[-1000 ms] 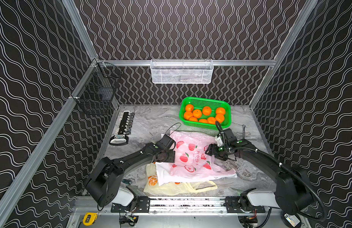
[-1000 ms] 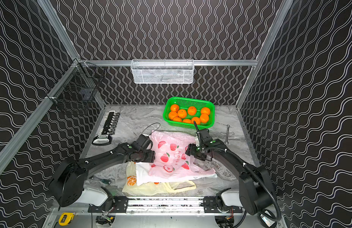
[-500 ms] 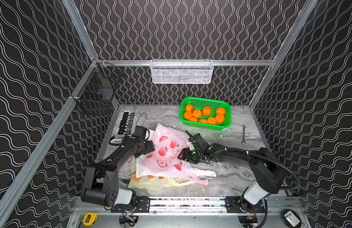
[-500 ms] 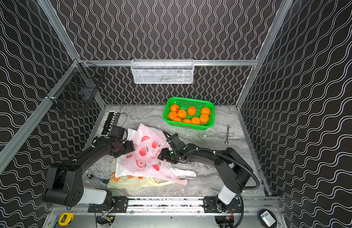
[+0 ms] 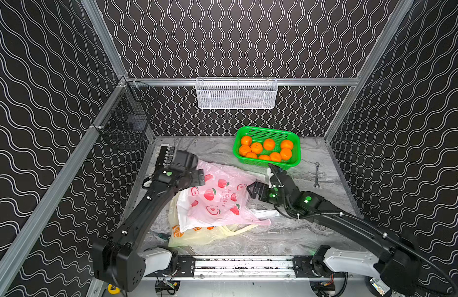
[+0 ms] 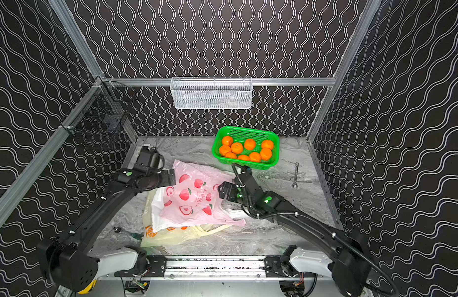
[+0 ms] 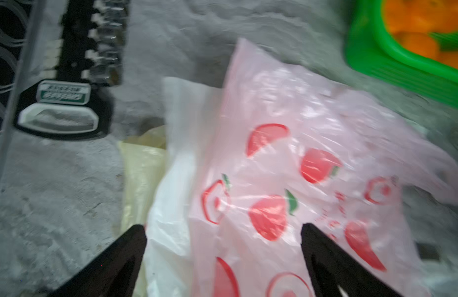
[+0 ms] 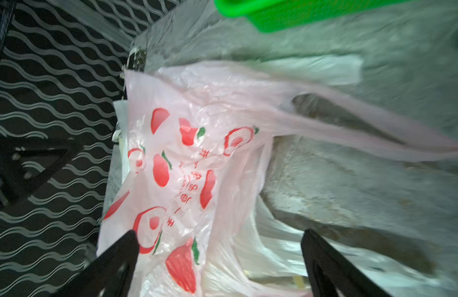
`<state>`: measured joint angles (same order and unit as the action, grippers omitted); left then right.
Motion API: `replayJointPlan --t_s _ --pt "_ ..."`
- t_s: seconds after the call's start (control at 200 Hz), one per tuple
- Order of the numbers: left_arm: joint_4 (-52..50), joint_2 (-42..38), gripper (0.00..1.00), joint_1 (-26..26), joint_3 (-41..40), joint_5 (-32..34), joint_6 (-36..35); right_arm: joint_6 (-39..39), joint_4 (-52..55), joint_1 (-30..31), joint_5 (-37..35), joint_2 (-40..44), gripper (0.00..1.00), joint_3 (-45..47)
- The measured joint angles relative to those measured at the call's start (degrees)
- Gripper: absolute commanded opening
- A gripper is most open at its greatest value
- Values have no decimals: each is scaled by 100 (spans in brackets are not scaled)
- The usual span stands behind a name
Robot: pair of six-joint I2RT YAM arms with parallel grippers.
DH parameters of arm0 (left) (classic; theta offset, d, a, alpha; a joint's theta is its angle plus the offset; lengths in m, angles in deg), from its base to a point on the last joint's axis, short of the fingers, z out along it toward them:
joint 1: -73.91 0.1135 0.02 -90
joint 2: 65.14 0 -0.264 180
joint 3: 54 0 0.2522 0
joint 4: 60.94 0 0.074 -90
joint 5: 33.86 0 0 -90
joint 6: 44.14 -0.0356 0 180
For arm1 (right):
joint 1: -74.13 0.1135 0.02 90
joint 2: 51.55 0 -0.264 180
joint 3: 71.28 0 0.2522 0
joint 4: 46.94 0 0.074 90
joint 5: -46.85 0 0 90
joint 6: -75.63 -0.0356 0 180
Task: Place the oranges into plastic bags & tie knots
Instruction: Move the plastic bag to the center of the board.
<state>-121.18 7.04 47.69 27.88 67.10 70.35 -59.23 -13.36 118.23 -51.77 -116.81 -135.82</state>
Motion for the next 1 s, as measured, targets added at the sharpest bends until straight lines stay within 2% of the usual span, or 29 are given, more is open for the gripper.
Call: replayJointPlan --t_s 0.09,0.18,0.25,0.33,0.455,0.626,0.831,1.001 --pt "-85 302 94 -1161 356 140 94 271 299 -533 -188 142 100 -35" --pt "-144 782 94 -2065 671 227 240 507 481 -1298 -129 212 100 -35" --pt "-188 1152 94 -2505 850 232 310 678 577 -1834 -7 223 100 -35" --pt "-258 1576 94 -2830 1016 229 389 841 688 -2177 262 203 100 -50" --pt "-341 2048 97 -3025 1110 227 411 986 737 -2356 505 101 99 -133" --pt "-437 2441 89 -3049 1108 382 459 997 817 -2479 634 114 97 -50" --pt "-483 2951 84 -3047 1257 798 522 994 907 -2570 688 179 97 24" --pt "-463 3346 74 -2988 1357 1091 520 990 935 -2629 697 157 96 37"
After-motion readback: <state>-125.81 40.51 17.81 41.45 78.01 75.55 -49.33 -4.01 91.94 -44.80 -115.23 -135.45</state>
